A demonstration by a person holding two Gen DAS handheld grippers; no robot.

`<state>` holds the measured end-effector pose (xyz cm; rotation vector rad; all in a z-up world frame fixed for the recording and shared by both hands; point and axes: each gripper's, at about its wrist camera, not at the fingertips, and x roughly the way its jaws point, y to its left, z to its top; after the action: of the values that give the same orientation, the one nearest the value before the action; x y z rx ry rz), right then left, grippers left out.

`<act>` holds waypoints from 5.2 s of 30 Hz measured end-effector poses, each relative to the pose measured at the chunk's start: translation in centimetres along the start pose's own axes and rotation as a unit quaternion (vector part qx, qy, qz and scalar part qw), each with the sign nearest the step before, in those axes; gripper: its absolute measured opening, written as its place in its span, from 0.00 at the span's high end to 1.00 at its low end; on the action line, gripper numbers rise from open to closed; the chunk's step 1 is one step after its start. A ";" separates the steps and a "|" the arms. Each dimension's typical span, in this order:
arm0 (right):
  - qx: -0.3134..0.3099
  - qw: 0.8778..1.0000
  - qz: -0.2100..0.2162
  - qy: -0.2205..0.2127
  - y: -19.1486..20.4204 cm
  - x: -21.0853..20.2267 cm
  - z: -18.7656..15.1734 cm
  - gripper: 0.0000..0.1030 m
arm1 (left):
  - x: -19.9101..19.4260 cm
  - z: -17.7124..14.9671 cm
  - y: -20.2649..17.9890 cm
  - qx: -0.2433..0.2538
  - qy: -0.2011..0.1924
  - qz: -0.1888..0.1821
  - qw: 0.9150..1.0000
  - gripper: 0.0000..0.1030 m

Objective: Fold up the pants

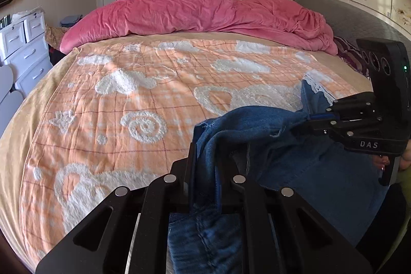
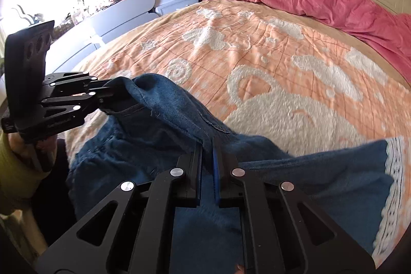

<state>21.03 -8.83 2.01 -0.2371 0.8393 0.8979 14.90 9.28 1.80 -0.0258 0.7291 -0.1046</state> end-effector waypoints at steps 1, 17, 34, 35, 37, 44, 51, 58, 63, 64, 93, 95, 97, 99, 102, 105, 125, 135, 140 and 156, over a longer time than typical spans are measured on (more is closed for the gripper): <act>0.005 1.000 0.005 -0.004 0.4 -0.6 -0.6 0.97 | -0.3 -0.3 -0.3 0.001 0.000 -0.001 1.000 0.89; -0.011 0.999 0.048 -0.001 9.8 -5.7 -10.5 0.97 | -7.9 -8.2 -2.5 0.020 0.024 -0.012 0.999 0.87; -0.001 0.997 0.071 0.028 12.6 -4.0 -14.3 0.96 | -11.3 -12.7 0.6 -0.031 0.067 -0.008 0.997 0.75; 0.001 0.997 0.074 0.029 12.6 -4.0 -14.5 0.96 | -11.4 -12.6 0.9 -0.040 0.066 -0.013 0.997 0.74; 0.014 0.996 0.079 0.033 12.2 -3.5 -14.7 0.96 | -11.1 -12.2 1.7 -0.068 0.063 -0.028 0.995 0.64; 0.027 0.996 0.074 0.036 11.6 -3.5 -15.2 0.93 | -7.4 -10.6 3.6 -0.143 0.074 -0.074 0.984 0.42; 0.034 0.996 0.068 0.040 11.6 -3.0 -15.2 0.92 | -4.8 -10.3 4.6 -0.214 0.081 -0.140 0.963 0.64; 0.009 0.997 0.071 0.025 12.8 -4.1 -14.9 0.89 | -9.0 -10.7 3.2 -0.132 0.064 -0.079 0.986 0.66; 0.024 0.995 0.067 0.065 12.5 -1.5 -16.0 0.84 | -6.2 -12.2 3.1 -0.119 0.100 -0.046 0.987 0.62; 0.029 0.995 0.068 0.071 12.4 -1.3 -16.1 0.83 | -5.9 -12.3 2.9 -0.115 0.102 -0.043 0.987 0.61; 0.159 0.985 -0.056 -0.042 2.2 -9.8 -14.8 0.47 | -5.4 -6.3 -9.6 0.021 0.072 -0.097 0.992 0.35; 0.181 0.981 -0.063 -0.042 0.5 -10.1 -15.2 0.47 | -3.5 -6.8 -11.3 0.043 0.088 -0.107 0.989 0.35; 0.193 0.978 -0.073 -0.041 -0.5 -10.1 -15.4 0.45 | -1.5 -7.4 -12.2 0.057 0.106 -0.090 0.989 0.38; 0.188 0.978 -0.084 -0.036 -1.3 -9.7 -14.9 0.44 | 0.4 -8.1 -12.7 0.060 0.121 -0.086 0.987 0.38; 0.173 0.979 -0.099 -0.030 -2.0 -8.5 -13.3 0.44 | 1.7 -9.1 -13.4 0.082 0.109 -0.059 0.989 0.35; 0.149 0.981 -0.118 -0.023 -2.8 -7.4 -10.6 0.44 | 1.1 -9.3 -13.4 0.084 0.099 -0.054 0.990 0.35; 0.152 0.965 -0.194 0.089 -11.9 3.3 -4.5 0.89 | 0.8 -9.1 -15.8 0.042 0.113 -0.215 0.969 0.35; 0.241 0.960 -0.130 -0.059 -12.5 -8.6 -8.2 0.94 | 0.3 -8.9 -15.4 0.024 0.091 -0.229 0.969 0.24; 0.277 0.944 -0.133 -0.119 -12.8 -14.9 -10.9 0.94 | 0.6 -7.9 -16.9 0.044 0.080 -0.217 0.972 0.28; 0.388 0.900 -0.152 -0.124 -9.7 -21.6 -24.2 0.94 | -1.1 -8.4 -19.1 0.129 0.077 -0.248 0.957 0.97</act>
<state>8.05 -40.01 0.21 0.4306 0.8298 0.2417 6.86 -9.51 -2.56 0.0505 0.8480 -0.6877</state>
